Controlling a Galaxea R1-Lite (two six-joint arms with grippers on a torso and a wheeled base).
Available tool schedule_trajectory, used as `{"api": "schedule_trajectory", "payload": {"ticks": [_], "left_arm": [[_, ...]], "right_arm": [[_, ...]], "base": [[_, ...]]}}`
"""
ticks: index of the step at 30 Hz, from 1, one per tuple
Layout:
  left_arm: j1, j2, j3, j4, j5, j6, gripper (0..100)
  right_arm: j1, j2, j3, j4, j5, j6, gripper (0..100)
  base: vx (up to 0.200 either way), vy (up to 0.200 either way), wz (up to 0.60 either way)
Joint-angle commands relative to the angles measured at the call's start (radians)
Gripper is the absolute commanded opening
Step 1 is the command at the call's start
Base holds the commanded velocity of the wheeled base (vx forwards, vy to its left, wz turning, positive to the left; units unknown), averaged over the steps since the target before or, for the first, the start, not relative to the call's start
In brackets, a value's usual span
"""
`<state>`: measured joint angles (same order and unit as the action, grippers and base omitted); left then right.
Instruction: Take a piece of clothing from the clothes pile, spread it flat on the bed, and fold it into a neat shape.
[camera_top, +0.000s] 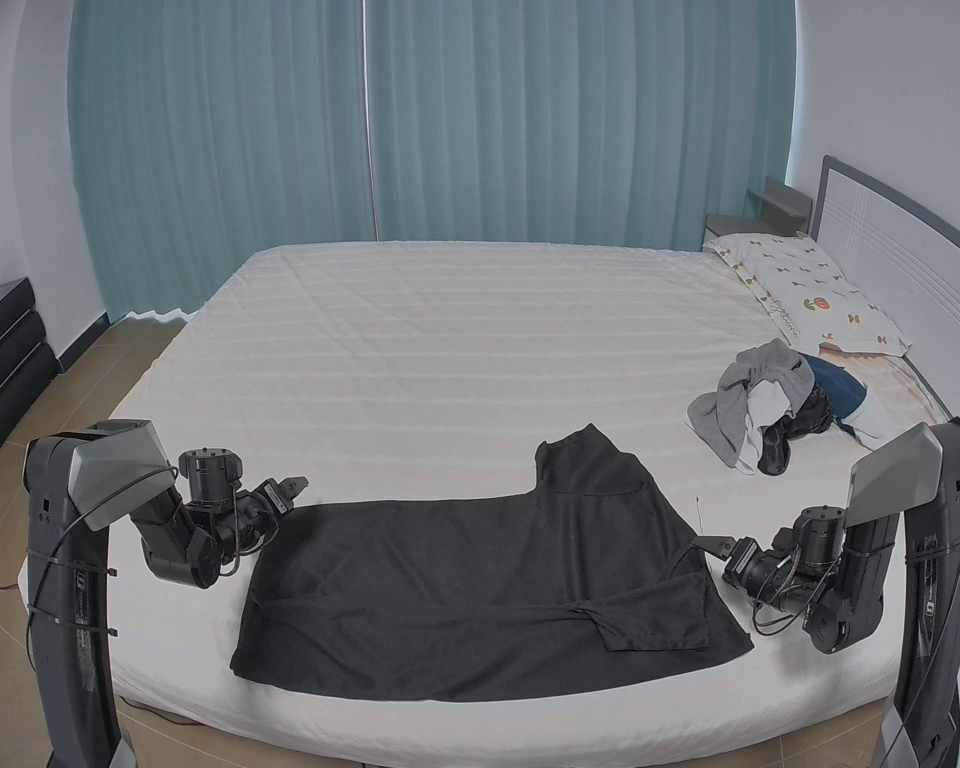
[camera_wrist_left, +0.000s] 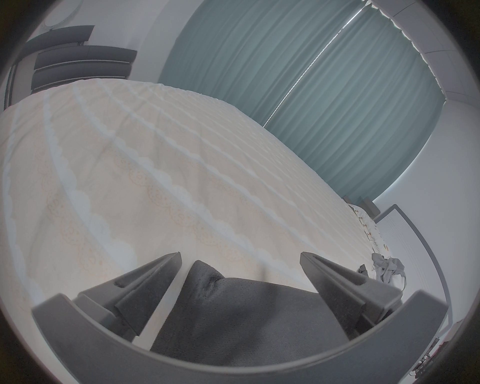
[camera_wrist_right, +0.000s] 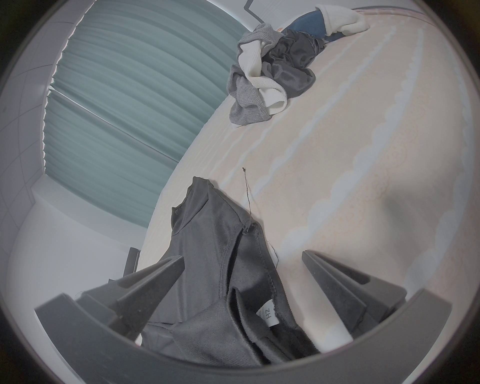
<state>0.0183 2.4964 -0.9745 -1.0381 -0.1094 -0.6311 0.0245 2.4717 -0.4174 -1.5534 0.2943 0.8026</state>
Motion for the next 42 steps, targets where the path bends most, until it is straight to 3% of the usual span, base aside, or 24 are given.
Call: {"api": "schedule_trajectory", "payload": {"ticks": [1,11,12,21,29,35,37,42], "left_arm": [[-0.001,0.01,0.0,-0.003,0.0,0.001,100],[-0.006,0.012,-0.004,0.007,-0.003,-0.001,100],[-0.006,0.012,-0.006,0.007,-0.003,-0.002,0],[0.002,0.002,0.016,0.0,0.017,-0.018,0],[0.008,-0.059,0.045,0.0,0.017,-0.151,0],[0.015,-0.074,0.069,-0.002,0.016,-0.183,0],[0.015,-0.074,0.077,-0.002,0.011,-0.19,0],[0.015,-0.071,0.08,-0.002,0.01,-0.217,0]], "right_arm": [[0.002,0.007,-0.001,-0.008,0.0,0.0,100],[0.002,0.007,-0.003,-0.008,0.0,0.0,100],[0.002,0.007,-0.003,-0.008,0.0,0.0,100],[0.002,-0.027,-0.003,-0.01,-0.021,-0.02,100],[0.025,-0.114,-0.13,0.047,-0.053,-0.043,100],[0.052,-0.071,-0.373,0.296,-0.081,-0.129,100],[0.077,0.003,-0.535,0.391,-0.149,-0.14,100],[0.126,0.099,-0.721,0.524,-0.179,-0.218,100]], "base": [[0.0,0.0,0.0],[0.0,0.0,0.0],[0.0,0.0,0.0],[0.0,0.0,0.0],[0.0,0.0,0.0],[0.0,0.0,0.0],[0.0,0.0,0.0],[0.0,0.0,0.0]]}}
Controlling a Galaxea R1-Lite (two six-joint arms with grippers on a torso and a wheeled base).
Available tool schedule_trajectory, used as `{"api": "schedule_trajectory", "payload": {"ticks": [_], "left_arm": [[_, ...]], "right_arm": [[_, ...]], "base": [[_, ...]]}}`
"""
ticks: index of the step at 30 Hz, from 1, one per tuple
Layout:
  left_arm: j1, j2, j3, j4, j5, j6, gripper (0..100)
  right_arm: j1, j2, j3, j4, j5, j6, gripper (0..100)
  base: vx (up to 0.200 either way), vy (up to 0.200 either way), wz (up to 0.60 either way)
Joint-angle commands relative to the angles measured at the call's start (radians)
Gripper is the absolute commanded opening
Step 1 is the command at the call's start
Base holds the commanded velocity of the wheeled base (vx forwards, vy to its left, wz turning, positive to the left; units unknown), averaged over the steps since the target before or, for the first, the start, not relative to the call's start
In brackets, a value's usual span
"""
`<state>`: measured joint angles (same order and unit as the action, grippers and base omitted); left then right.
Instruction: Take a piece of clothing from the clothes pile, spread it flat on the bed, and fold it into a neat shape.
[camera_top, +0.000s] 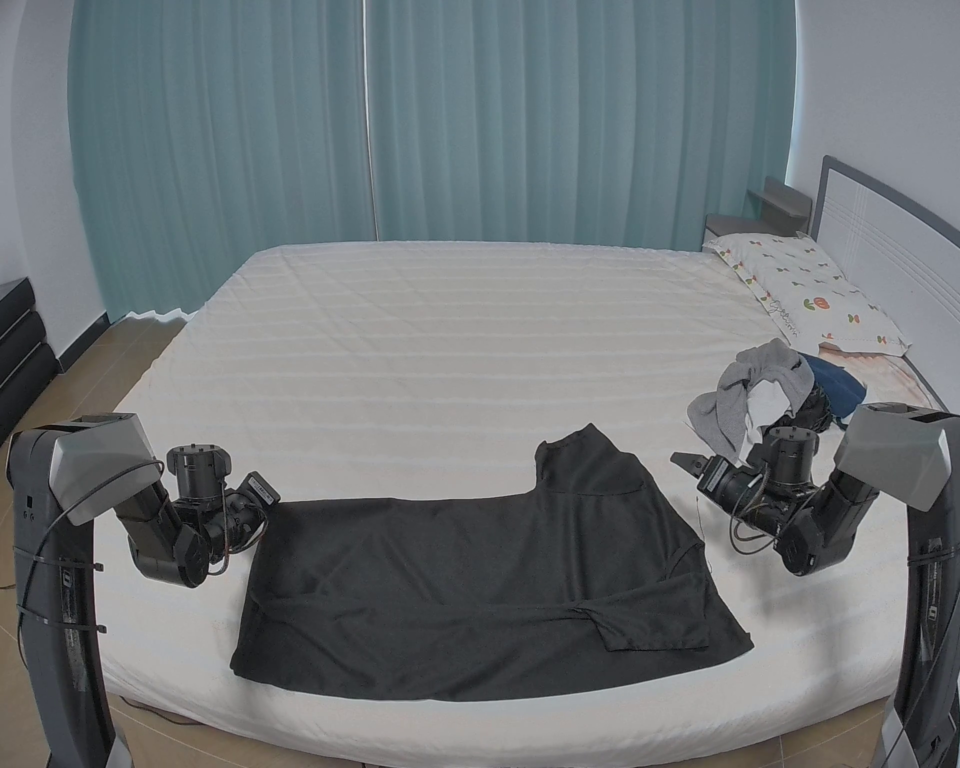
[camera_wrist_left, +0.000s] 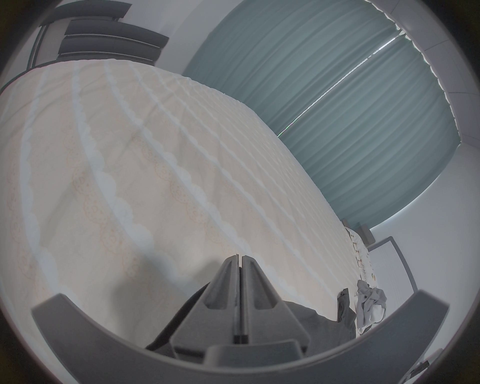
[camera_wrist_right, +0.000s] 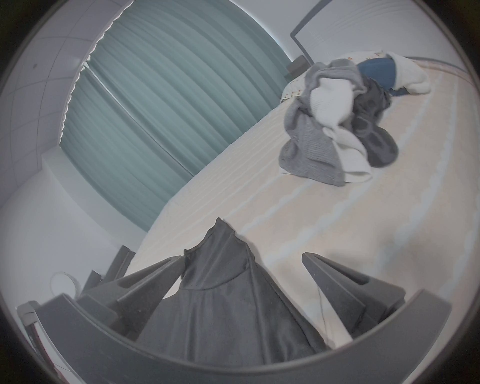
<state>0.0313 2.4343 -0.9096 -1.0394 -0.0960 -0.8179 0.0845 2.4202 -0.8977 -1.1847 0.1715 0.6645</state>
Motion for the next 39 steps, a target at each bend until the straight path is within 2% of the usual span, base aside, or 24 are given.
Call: {"api": "schedule_trajectory", "payload": {"ticks": [1,2,7,15,21,22,29,32,39], "left_arm": [[0.002,-0.009,0.015,-0.001,-0.004,-0.03,0],[0.002,-0.011,0.023,-0.002,-0.008,-0.032,0],[0.002,-0.011,0.031,-0.002,-0.01,-0.032,0],[0.002,-0.009,0.038,-0.002,-0.011,-0.032,0],[0.002,-0.009,0.038,-0.002,-0.011,-0.032,0],[0.002,-0.009,0.038,-0.002,-0.011,-0.032,0],[0.006,-0.007,0.035,-0.002,-0.011,-0.032,0],[0.006,-0.011,0.035,-0.002,-0.011,-0.032,0],[0.027,-0.029,0.031,-0.004,-0.011,-0.03,0]], "right_arm": [[0.066,0.151,-0.241,0.155,-0.056,-0.08,100],[0.087,0.186,-0.294,0.181,-0.075,-0.111,100],[0.101,0.249,-0.417,0.247,-0.099,-0.144,100],[0.1,0.315,-0.589,0.316,-0.118,-0.141,100],[0.097,0.315,-0.593,0.33,-0.121,-0.134,100],[0.097,0.315,-0.598,0.332,-0.119,-0.134,0],[0.097,0.281,-0.558,0.324,-0.106,-0.097,0],[0.095,0.226,-0.52,0.316,-0.069,-0.051,0],[0.074,0.203,-0.509,0.277,-0.069,-0.048,0]], "base": [[0.0,0.0,0.0],[0.0,0.0,0.0],[0.0,0.0,0.0],[0.0,0.0,0.0],[0.0,0.0,0.0],[0.0,0.0,0.0],[0.0,0.0,0.0],[0.0,0.0,0.0],[0.0,0.0,0.0]]}}
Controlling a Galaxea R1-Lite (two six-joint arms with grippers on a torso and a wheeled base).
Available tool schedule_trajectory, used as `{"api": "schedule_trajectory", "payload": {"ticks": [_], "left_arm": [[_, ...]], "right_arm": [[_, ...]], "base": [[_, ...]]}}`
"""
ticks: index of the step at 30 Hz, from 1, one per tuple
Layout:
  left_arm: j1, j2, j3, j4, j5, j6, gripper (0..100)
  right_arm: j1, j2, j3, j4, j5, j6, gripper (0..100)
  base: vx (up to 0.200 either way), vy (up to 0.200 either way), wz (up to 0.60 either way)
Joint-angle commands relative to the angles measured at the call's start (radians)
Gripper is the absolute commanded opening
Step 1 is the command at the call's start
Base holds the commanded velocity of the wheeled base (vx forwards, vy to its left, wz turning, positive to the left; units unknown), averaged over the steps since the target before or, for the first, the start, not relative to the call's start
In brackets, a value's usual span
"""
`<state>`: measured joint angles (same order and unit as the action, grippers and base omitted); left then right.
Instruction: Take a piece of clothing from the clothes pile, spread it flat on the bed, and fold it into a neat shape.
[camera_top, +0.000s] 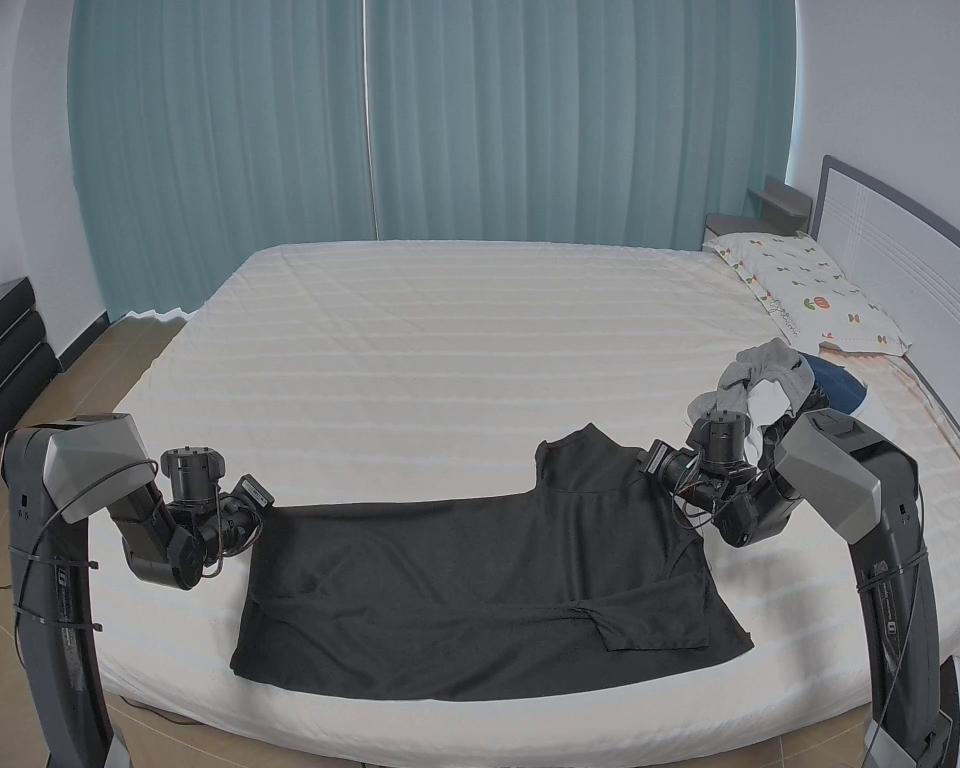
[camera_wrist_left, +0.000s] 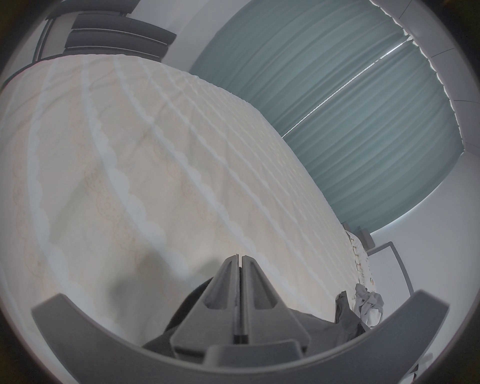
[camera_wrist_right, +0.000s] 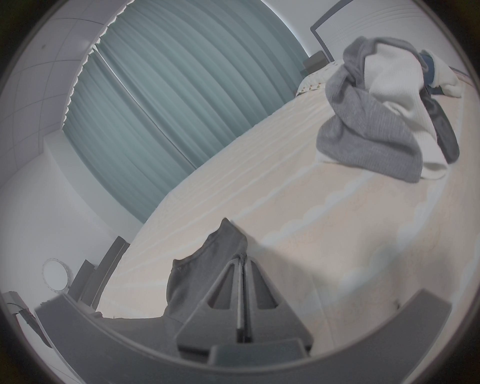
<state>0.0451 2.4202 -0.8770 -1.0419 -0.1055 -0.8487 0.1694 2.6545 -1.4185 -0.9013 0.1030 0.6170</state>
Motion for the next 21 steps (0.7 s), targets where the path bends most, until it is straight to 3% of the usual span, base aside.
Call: {"api": "schedule_trajectory", "payload": {"ticks": [1,21], "left_arm": [[0.013,-0.015,-0.002,-0.001,-0.002,0.0,0],[0.056,-0.07,0.013,-0.015,-0.008,-0.001,0]], "right_arm": [[-0.011,-0.031,0.012,-0.007,0.0,0.0,0],[-0.044,-0.103,0.245,-0.235,0.07,-0.014,0]], "base": [[0.0,0.0,0.0],[0.0,0.0,0.0]]}}
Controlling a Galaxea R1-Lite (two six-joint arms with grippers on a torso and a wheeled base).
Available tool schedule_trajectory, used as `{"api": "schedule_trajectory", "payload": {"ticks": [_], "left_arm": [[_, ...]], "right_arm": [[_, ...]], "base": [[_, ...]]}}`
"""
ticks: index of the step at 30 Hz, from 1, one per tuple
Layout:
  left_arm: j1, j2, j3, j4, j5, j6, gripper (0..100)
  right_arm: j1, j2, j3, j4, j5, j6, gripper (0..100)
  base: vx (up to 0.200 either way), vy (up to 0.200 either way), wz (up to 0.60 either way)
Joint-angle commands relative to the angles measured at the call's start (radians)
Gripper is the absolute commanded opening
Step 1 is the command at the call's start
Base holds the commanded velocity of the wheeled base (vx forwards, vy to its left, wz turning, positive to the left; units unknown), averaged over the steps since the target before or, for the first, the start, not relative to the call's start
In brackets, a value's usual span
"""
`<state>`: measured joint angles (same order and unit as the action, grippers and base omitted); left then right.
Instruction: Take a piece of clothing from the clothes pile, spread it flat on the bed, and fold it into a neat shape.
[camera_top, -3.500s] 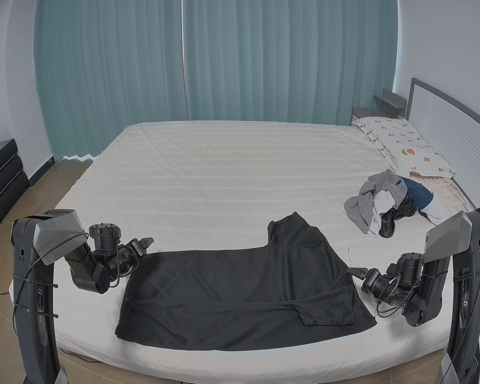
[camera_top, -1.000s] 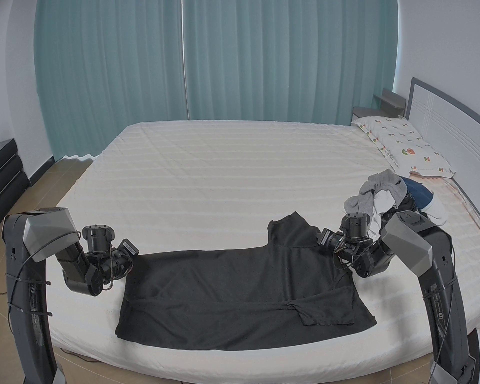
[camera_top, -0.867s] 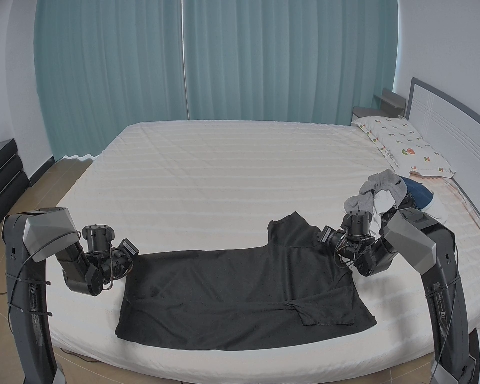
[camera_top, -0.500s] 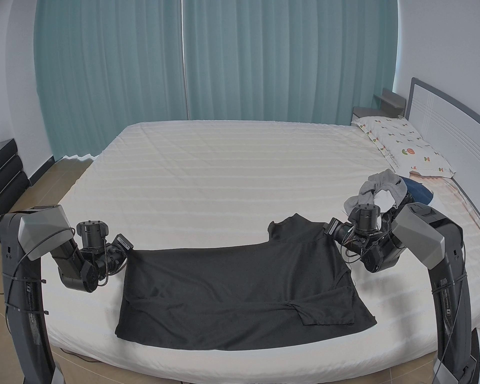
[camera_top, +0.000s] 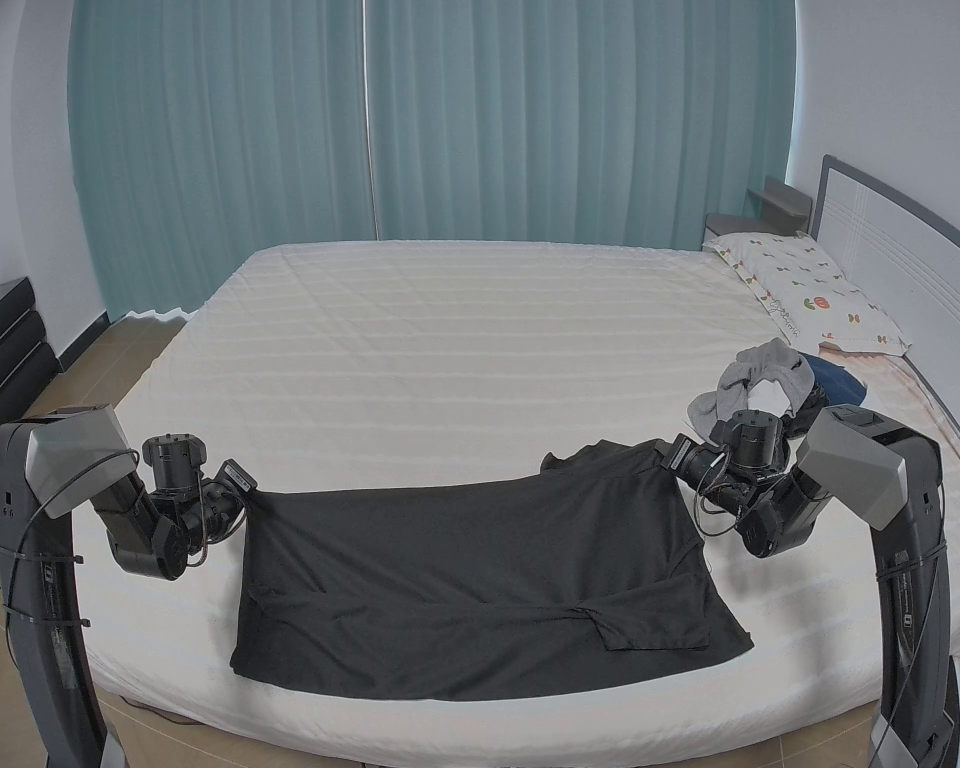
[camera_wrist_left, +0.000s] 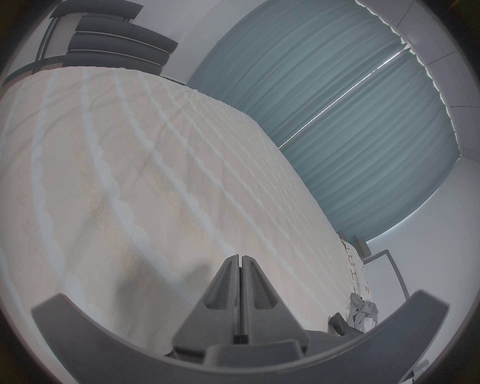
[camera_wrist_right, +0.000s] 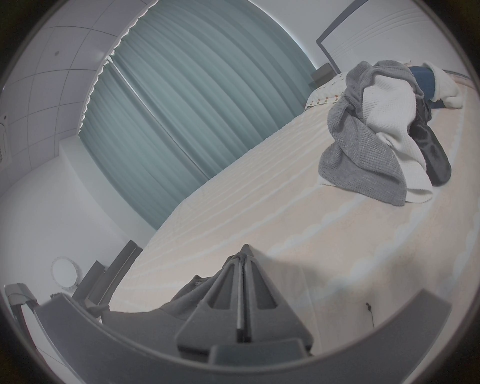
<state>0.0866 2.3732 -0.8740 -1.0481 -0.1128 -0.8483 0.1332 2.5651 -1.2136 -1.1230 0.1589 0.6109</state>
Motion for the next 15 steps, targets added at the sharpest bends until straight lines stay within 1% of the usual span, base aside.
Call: {"api": "schedule_trajectory", "payload": {"ticks": [1,4,6,8,14,15], "left_arm": [[0.015,-0.023,0.01,-0.009,-0.002,-0.002,0],[0.019,-0.04,0.027,-0.009,-0.03,-0.002,0],[0.032,-0.06,0.046,-0.01,-0.07,-0.002,0],[0.039,-0.066,0.053,-0.01,-0.09,-0.002,0],[0.047,-0.063,0.059,-0.01,-0.096,0.003,0],[0.05,-0.065,0.067,-0.01,-0.097,0.006,0]], "right_arm": [[-0.007,-0.014,0.04,-0.014,0.014,-0.008,0],[-0.014,-0.009,0.04,-0.015,0.016,-0.01,0],[-0.015,-0.006,0.042,-0.017,0.017,-0.01,0],[-0.015,-0.003,0.042,-0.023,0.017,-0.01,0],[-0.015,-0.017,0.082,-0.029,0.033,-0.011,0],[-0.018,-0.034,0.115,-0.047,0.051,-0.013,0]], "base": [[0.0,0.0,0.0],[0.0,0.0,0.0],[0.0,0.0,0.0],[0.0,0.0,0.0],[0.0,0.0,0.0],[0.0,0.0,0.0]]}}
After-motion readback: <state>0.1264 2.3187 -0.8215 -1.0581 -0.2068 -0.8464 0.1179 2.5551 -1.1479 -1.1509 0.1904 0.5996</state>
